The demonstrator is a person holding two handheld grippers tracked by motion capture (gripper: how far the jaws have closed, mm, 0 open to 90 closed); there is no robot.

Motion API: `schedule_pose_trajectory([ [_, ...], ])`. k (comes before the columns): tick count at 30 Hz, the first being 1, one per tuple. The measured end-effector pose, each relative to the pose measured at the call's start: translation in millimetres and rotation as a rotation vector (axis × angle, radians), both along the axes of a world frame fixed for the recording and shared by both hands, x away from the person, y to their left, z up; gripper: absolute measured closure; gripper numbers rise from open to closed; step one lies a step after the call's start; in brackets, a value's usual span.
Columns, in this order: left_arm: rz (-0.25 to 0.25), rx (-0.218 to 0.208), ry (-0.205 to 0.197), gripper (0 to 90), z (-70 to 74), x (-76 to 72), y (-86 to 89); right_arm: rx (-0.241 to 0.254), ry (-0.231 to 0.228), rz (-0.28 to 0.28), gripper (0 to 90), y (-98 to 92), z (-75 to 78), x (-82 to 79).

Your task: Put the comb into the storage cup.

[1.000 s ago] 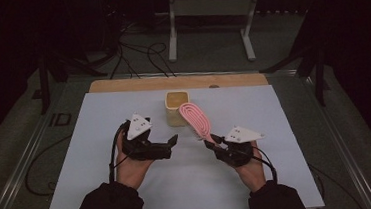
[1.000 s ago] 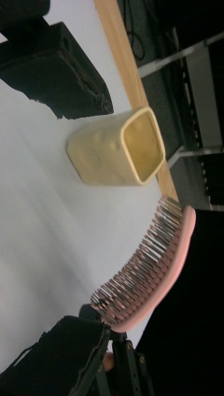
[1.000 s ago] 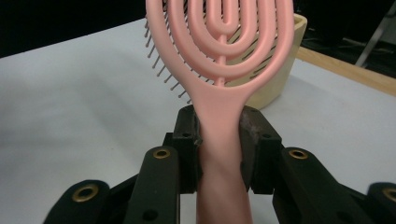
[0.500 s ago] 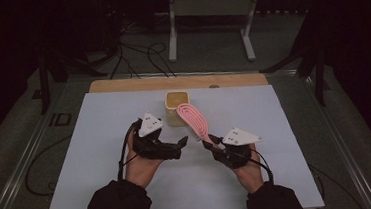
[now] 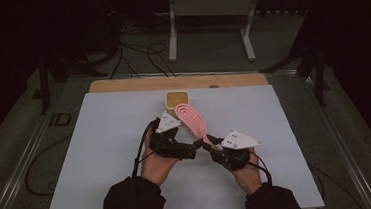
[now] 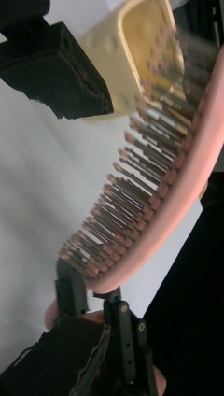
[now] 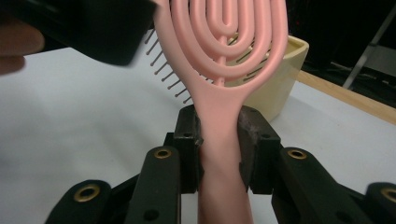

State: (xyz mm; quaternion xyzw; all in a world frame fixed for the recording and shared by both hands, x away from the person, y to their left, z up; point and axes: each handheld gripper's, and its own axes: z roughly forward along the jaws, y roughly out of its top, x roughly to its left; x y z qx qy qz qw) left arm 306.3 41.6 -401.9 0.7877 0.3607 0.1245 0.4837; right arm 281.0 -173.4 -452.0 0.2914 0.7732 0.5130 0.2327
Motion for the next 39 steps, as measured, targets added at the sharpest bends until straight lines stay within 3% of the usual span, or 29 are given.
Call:
schedule_pose_trajectory([
  [6,0.017,-0.045,0.032,0.8,2.5,5.6,-7.3,-0.001,-0.012,0.002,70.9,0.9,1.0,-2.0],
  [8,0.019,-0.053,0.040,4.5,3.3,6.2,-7.2,-0.005,-0.016,0.005,70.9,1.7,0.7,-2.5],
  [9,0.021,-0.089,0.053,6.1,4.4,7.3,-6.6,-0.010,-0.022,0.008,70.9,2.2,0.3,-2.6],
  [14,0.053,-0.143,0.079,17.0,5.8,9.5,-3.0,-0.017,-0.033,0.003,71.0,4.3,0.0,-4.4],
  [18,0.077,-0.149,0.089,26.2,6.2,10.5,-2.5,-0.018,-0.040,-0.005,71.0,4.3,0.2,-4.9],
  [25,0.087,-0.148,0.106,33.1,3.7,11.5,-6.7,-0.035,-0.073,-0.002,71.1,8.5,0.8,-8.7],
  [27,0.096,-0.157,0.118,39.3,3.3,12.3,-6.2,-0.033,-0.075,-0.001,71.1,8.7,1.0,-9.3],
  [33,0.080,-0.162,0.142,46.3,2.6,12.9,-7.9,-0.036,-0.072,-0.007,70.9,8.5,-0.3,-8.3],
  [39,0.089,-0.162,0.133,53.9,2.7,11.2,-8.8,-0.038,-0.068,-0.005,70.2,8.7,-2.0,-7.3],
])
